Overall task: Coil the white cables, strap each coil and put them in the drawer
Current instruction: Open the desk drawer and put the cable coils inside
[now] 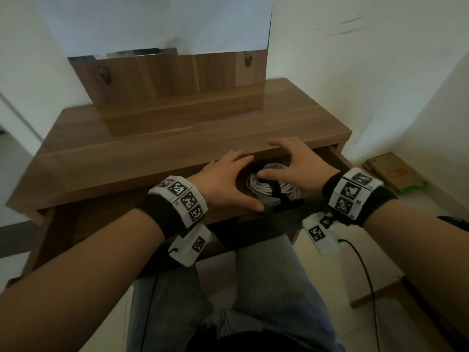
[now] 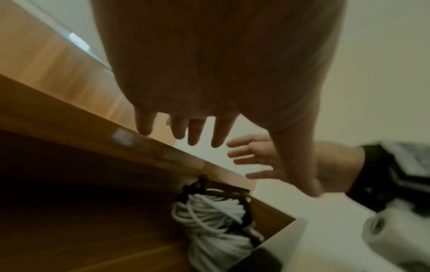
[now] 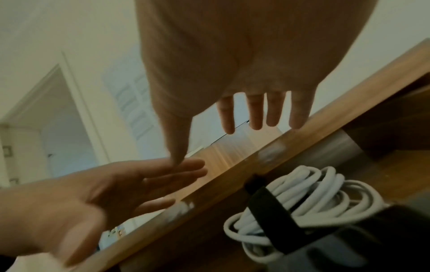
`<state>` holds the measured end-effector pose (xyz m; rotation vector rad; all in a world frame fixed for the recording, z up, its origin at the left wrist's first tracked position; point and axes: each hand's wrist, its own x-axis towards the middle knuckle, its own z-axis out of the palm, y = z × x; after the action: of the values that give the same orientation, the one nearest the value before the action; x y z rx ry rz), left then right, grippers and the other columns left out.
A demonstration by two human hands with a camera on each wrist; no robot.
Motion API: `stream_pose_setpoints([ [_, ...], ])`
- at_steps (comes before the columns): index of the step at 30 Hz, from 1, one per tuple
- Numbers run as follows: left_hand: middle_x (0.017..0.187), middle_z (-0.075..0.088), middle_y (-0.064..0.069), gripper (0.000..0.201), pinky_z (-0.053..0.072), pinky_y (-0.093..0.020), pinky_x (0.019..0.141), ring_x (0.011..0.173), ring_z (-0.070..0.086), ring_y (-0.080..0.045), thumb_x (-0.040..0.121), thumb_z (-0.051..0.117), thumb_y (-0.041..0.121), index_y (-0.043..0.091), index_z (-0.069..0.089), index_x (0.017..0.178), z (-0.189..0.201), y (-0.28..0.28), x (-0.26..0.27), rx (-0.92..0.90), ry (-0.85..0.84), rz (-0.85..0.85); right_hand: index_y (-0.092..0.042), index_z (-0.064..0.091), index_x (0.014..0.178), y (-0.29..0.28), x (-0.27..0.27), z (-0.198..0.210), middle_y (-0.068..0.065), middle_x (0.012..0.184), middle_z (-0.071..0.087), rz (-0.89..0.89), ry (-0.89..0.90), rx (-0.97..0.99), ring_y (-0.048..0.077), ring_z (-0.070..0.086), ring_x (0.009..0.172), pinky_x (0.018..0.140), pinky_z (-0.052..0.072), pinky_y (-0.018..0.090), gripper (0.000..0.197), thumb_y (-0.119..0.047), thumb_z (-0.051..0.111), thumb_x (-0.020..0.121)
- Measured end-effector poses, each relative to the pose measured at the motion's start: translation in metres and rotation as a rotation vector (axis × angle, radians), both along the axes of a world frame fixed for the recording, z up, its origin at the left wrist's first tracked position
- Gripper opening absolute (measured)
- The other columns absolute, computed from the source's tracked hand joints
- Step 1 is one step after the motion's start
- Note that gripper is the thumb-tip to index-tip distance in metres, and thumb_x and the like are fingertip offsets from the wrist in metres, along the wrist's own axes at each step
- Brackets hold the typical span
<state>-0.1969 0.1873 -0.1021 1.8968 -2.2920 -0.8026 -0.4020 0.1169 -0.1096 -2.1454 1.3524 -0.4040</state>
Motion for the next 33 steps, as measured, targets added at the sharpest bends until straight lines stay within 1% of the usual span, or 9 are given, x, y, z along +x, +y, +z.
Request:
stream_pose_setpoints([
  [2, 0.168, -0.017, 0.000, 0.136, -0.006, -0.048, 0.122, 0.153, -0.016, -0.021, 0.062, 0.075, 0.076, 0.028, -0.007, 0.159, -0.010, -0.001, 0.005, 0.008, -0.188, 0.000, -0.037, 0.022, 0.156, 0.006, 0.005, 0.000, -0.006, 0.166, 0.013, 0.101, 0.087, 0.094, 0.018, 0.015, 0.151, 0.121, 0.023, 0.047, 0.111, -0.059, 0.083, 0.066],
  [5, 0.166, -0.025, -0.003, 0.150, -0.011, -0.055, 0.120, 0.152, -0.023, -0.024, 0.052, 0.076, 0.082, 0.028, -0.016, 0.158, -0.024, -0.002, 0.012, 0.001, -0.333, 0.065, -0.035, 0.006, 0.159, 0.009, 0.011, -0.003, -0.007, 0.168, -0.005, 0.202, 0.237, 0.209, 0.019, -0.005, 0.154, 0.123, 0.009, 0.045, 0.129, -0.055, 0.088, 0.062],
  [8, 0.165, -0.025, -0.004, 0.153, -0.008, -0.056, 0.120, 0.152, -0.022, -0.024, 0.050, 0.076, 0.083, 0.024, -0.016, 0.158, -0.025, -0.003, 0.013, 0.004, -0.359, 0.127, -0.035, 0.000, 0.159, 0.009, 0.015, -0.008, -0.002, 0.168, -0.009, 0.272, 0.363, 0.220, 0.022, -0.011, 0.154, 0.125, 0.005, 0.048, 0.133, -0.056, 0.088, 0.061],
  [11, 0.165, -0.027, -0.005, 0.155, -0.008, -0.058, 0.120, 0.152, -0.023, -0.026, 0.049, 0.076, 0.084, 0.022, -0.017, 0.158, -0.022, -0.005, 0.012, 0.028, -0.383, 0.108, -0.033, -0.003, 0.159, 0.010, 0.015, -0.015, 0.003, 0.168, -0.013, 0.292, 0.461, 0.124, 0.025, -0.016, 0.153, 0.125, 0.000, 0.050, 0.137, -0.061, 0.086, 0.059],
  [17, 0.165, -0.027, -0.007, 0.161, -0.005, -0.061, 0.120, 0.152, -0.022, -0.029, 0.047, 0.079, 0.081, 0.018, -0.021, 0.156, -0.022, -0.007, 0.007, 0.047, -0.424, 0.113, -0.029, -0.009, 0.159, 0.012, 0.013, -0.024, 0.002, 0.165, -0.023, 0.290, 0.432, -0.143, 0.023, -0.022, 0.152, 0.125, -0.004, 0.048, 0.146, -0.069, 0.084, 0.054],
  [21, 0.167, -0.020, -0.005, 0.151, 0.002, -0.059, 0.122, 0.154, -0.014, -0.027, 0.055, 0.077, 0.079, 0.017, -0.013, 0.158, -0.021, -0.009, 0.009, 0.014, -0.414, 0.126, -0.023, -0.010, 0.159, 0.001, 0.018, -0.026, 0.002, 0.166, -0.022, 0.278, 0.462, -0.150, 0.020, -0.022, 0.152, 0.124, -0.007, 0.046, 0.146, -0.072, 0.081, 0.056],
  [26, 0.169, -0.004, -0.002, 0.132, 0.014, -0.053, 0.121, 0.155, 0.002, -0.025, 0.063, 0.076, 0.075, 0.026, 0.002, 0.160, -0.019, -0.009, 0.017, -0.095, -0.382, 0.156, -0.025, -0.002, 0.160, -0.012, 0.027, -0.031, 0.001, 0.168, -0.014, 0.279, 0.453, -0.215, 0.019, -0.019, 0.153, 0.121, -0.009, 0.045, 0.137, -0.075, 0.077, 0.060],
  [28, 0.169, -0.003, -0.002, 0.127, 0.012, -0.054, 0.121, 0.155, 0.002, -0.026, 0.064, 0.075, 0.075, 0.030, 0.005, 0.160, -0.019, -0.014, 0.022, -0.131, -0.392, 0.155, -0.025, 0.003, 0.160, -0.017, 0.031, -0.031, 0.002, 0.168, -0.010, 0.286, 0.448, -0.224, 0.020, -0.016, 0.153, 0.122, -0.007, 0.047, 0.131, -0.074, 0.075, 0.063],
  [33, 0.169, -0.003, 0.002, 0.114, 0.000, -0.058, 0.121, 0.155, -0.008, -0.023, 0.071, 0.074, 0.069, 0.036, 0.009, 0.159, -0.026, -0.032, 0.033, -0.175, -0.345, 0.148, -0.030, 0.015, 0.159, -0.032, 0.042, -0.033, 0.003, 0.169, 0.002, 0.289, 0.390, -0.245, 0.020, -0.005, 0.155, 0.125, -0.003, 0.047, 0.110, -0.065, 0.074, 0.073],
])
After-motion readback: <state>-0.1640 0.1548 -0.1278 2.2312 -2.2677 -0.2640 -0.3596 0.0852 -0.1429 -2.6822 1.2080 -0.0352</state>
